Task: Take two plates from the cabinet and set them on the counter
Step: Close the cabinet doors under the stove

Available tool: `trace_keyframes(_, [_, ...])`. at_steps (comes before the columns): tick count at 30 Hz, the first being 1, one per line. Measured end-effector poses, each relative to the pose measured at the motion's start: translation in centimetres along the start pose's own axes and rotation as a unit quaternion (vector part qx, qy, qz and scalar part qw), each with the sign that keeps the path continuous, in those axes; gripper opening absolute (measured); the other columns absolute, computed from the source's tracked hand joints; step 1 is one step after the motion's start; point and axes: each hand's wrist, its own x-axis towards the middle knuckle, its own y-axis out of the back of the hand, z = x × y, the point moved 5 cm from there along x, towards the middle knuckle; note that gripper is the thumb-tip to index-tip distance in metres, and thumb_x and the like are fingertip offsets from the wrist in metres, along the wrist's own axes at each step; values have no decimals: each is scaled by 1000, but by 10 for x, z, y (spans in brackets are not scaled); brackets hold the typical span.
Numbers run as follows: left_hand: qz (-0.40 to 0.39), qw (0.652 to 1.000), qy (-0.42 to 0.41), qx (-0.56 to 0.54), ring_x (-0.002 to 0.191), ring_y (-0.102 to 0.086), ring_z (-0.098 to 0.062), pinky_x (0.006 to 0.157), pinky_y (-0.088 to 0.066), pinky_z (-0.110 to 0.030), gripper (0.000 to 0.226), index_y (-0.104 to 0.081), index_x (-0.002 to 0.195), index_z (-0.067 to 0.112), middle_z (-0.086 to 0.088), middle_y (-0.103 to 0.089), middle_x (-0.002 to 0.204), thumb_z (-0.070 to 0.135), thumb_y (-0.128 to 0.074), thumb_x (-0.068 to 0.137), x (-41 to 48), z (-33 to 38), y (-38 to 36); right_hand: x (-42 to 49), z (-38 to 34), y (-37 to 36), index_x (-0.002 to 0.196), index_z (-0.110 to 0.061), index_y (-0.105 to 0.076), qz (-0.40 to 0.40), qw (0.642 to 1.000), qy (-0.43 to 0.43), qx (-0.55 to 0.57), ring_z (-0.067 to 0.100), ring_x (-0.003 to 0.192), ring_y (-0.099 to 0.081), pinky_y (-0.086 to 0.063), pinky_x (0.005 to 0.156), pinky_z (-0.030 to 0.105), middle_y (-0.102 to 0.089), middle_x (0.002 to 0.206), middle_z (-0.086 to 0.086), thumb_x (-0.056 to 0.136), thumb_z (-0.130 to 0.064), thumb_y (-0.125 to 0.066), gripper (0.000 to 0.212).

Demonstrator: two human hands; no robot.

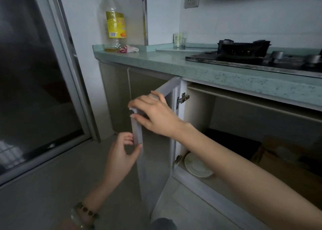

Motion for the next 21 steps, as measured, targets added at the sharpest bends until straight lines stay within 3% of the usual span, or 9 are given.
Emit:
trace_keyframes(6, [-12,998,-67,2,83,-59,-11,72,-45,-23,36,-46,95,32,6,-60,86,33,-73,71,-16,35,-25,-44,3,36,120,-16,-59,-20,999,-19,-47,20,134,-43,-17,113,45,-54,137,4,93,-28,-54,30])
trace_keyframes(11, [7,994,-104,-31,86,-47,-8,79,-35,-9,44,-49,93,24,13,-47,88,16,-83,66,-25,65,-53,-75,11,62,118,-17,-62,-20,993,-44,-107,25,132,-44,-25,111,47,-52,139,6,92,-27,-57,29])
trace_keyframes(17, [-17,988,-145,-48,96,-47,-17,84,-39,-28,45,-52,91,15,-2,-57,99,16,-86,61,-28,102,-98,-117,28,99,114,-18,-67,13,983,-69,-171,29,124,-52,-33,105,52,-60,131,3,87,-25,-64,28])
trace_keyframes(21, [-36,985,-160,-54,107,-47,-20,93,-30,-23,46,-55,96,9,-10,-57,108,20,-84,62,-29,129,-131,-143,43,123,115,-19,-68,12,973,-102,-206,29,124,-52,-33,105,52,-60,131,2,86,-27,-65,30])
